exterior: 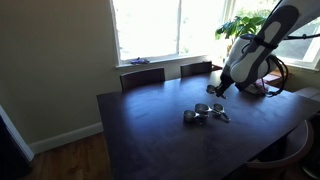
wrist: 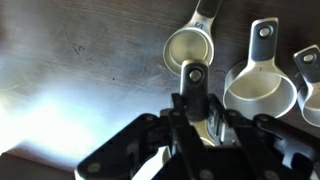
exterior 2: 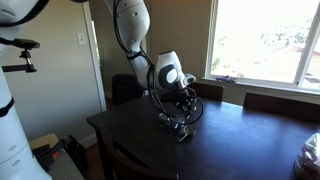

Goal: Unstack the silver pots.

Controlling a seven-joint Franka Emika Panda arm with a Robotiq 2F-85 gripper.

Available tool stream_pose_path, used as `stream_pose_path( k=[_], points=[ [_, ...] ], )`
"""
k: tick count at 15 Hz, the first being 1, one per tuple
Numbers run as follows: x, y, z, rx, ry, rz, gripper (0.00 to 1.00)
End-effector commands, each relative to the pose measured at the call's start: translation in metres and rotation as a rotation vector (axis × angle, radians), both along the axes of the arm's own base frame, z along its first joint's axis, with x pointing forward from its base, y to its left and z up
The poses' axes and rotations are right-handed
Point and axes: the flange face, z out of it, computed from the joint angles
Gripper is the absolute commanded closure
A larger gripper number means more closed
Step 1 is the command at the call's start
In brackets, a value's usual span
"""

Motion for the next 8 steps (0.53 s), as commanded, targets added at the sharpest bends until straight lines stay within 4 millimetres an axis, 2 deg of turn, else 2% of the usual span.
stream_pose_path(
  k=[1,4,8],
  points=[
    [-0.009,0.012,0.014,0.003,0.001,0.003,0.89],
    [-0.002,0.017,0.012,0.002,0.018,-0.003,0.89],
    [0.006,0.009,0.010,0.011,0.047,-0.045,0.89]
  ],
)
